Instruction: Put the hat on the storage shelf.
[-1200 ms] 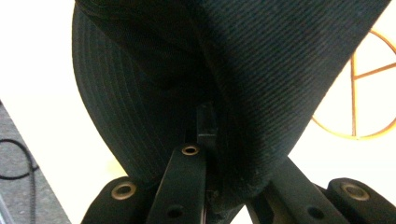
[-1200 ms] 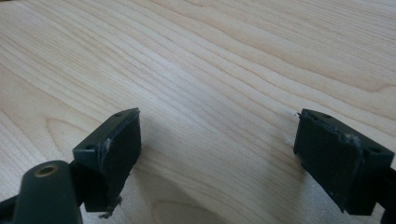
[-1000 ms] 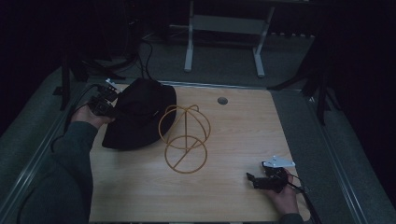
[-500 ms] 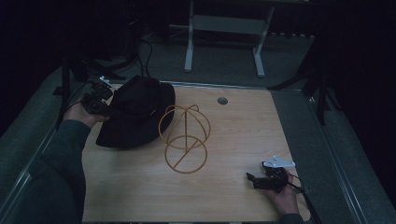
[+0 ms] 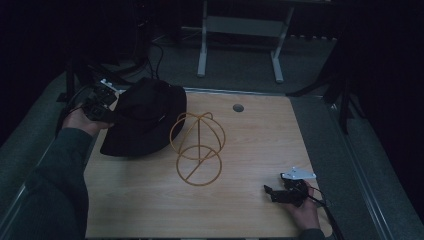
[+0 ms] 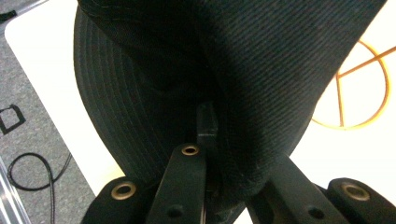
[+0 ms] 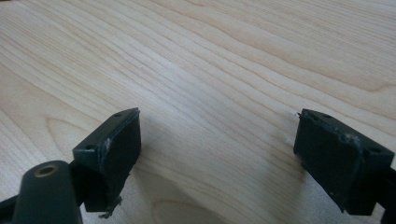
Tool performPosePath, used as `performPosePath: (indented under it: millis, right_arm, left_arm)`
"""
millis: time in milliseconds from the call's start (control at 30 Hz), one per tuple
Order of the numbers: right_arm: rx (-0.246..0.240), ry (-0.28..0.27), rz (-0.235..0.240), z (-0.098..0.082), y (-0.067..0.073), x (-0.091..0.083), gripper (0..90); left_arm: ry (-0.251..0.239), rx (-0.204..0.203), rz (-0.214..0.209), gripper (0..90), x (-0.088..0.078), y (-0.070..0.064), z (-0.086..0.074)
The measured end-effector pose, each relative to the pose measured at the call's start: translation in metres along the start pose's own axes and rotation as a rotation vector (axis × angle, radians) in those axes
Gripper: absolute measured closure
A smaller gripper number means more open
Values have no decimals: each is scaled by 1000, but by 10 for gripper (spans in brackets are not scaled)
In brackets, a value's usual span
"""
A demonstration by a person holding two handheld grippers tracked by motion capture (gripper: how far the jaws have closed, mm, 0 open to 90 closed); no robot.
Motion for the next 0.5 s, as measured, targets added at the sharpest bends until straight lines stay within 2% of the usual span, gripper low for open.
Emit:
performPosePath:
  millis: [200, 500]
  right_arm:
    - [0, 0, 0, 0, 0, 0, 148]
    - [1, 0, 0, 0, 0, 0, 147]
  left_arm:
    - [-12, 16, -8, 884, -6, -3, 1]
    - [-34, 5, -18, 884, -15, -4, 1]
Point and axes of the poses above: each handheld gripper's, and its own axes: x roughly forward along the jaws, z roughly out of its top, y roughly to its left, the point moved 10 cm from there along x, roughly forward along the jaws, and after that the axes turned 11 degrees about -y, right-handed, at the moved point
